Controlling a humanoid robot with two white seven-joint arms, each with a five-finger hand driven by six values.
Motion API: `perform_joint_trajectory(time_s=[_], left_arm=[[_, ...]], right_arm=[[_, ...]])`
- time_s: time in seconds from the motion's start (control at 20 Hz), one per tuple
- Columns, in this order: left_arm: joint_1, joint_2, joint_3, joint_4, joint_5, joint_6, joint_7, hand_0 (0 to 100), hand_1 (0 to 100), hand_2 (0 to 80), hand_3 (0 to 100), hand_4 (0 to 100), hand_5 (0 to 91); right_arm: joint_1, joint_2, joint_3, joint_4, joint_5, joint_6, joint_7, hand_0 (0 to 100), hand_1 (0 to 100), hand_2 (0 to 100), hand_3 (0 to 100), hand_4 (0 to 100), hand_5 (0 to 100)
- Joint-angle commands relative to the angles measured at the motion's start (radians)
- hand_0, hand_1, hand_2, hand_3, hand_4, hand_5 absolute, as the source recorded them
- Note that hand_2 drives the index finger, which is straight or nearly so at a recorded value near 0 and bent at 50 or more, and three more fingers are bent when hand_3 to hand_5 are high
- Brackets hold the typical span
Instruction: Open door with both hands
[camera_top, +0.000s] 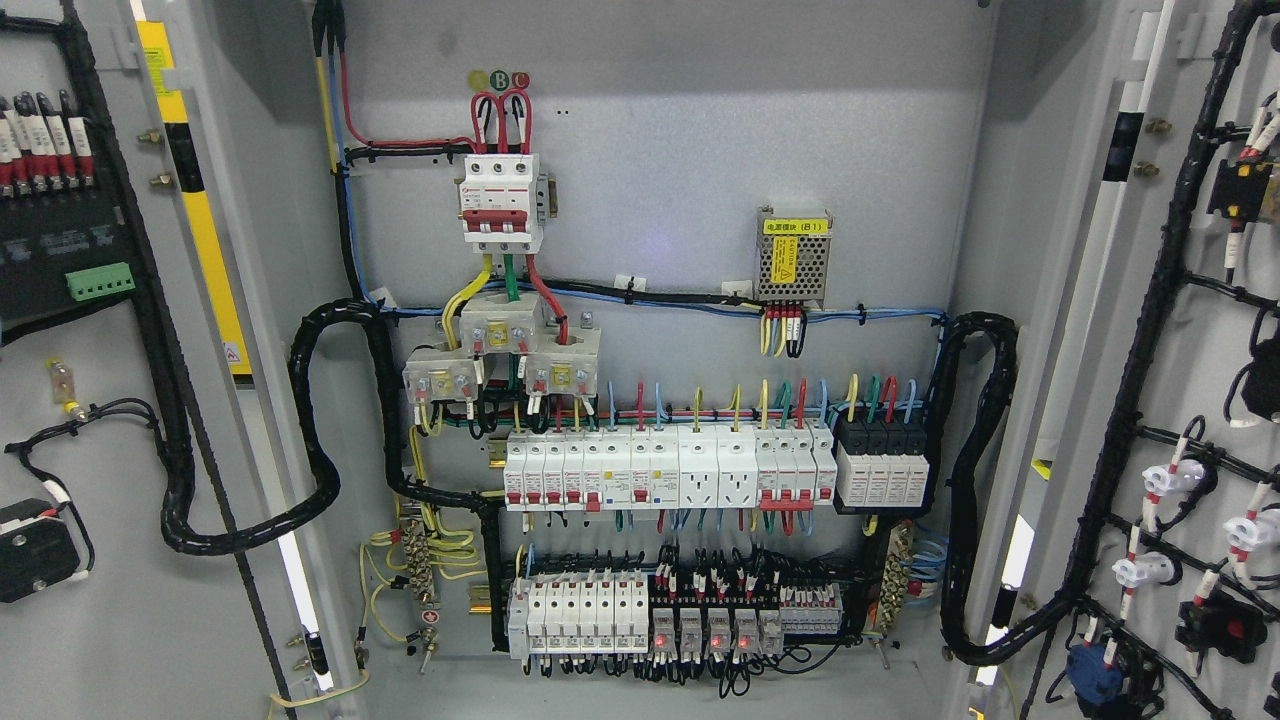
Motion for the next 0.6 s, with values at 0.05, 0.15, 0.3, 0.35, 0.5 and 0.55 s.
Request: perform_joint_trajectory(time_s=[0.05, 0.15, 0.3, 0.35, 0.5, 0.55], left_arm=[[-0.008, -0.210, -0.251, 0.366, -0.046, 0.001, 0.005, 0, 0, 0.0, 0, 0, 0.0], [-0.036, -0.271, -0.255, 0.512, -0.047, -0.001, 0.005, 0, 0, 0.0, 0, 0, 0.0], [-0.094, -0.348, -0.246, 0.757, -0.087, -0.008, -0.004, 0, 0, 0.0, 0, 0, 0.0], [-0.116, -0.367, -0.246, 0.845, -0.096, -0.028, -0.006, 0, 0, 0.0, 0, 0, 0.0], [-0.172, -0.422, -0.251, 1.083, -0.121, -0.073, -0.015, 0, 0, 0.0, 0, 0, 0.0], [-0.194, -0.443, -0.251, 1.165, -0.127, -0.073, -0.015, 0, 0, 0.0, 0, 0, 0.0]], right_arm=[[-0.008, 0.048, 0.208, 0.506, 0.117, -0.008, 0.000, 22, 4, 0, 0, 0, 0], [-0.013, 0.074, 0.221, 0.613, 0.125, -0.008, 0.000, 22, 4, 0, 0, 0, 0], [-0.040, 0.110, 0.221, 0.802, 0.172, -0.013, 0.002, 22, 4, 0, 0, 0, 0], [-0.051, 0.122, 0.221, 0.872, 0.180, -0.011, -0.001, 22, 4, 0, 0, 0, 0], [-0.112, 0.157, 0.221, 1.107, 0.235, -0.001, -0.003, 22, 4, 0, 0, 0, 0], [-0.140, 0.170, 0.213, 1.187, 0.261, -0.001, -0.003, 22, 4, 0, 0, 0, 0]])
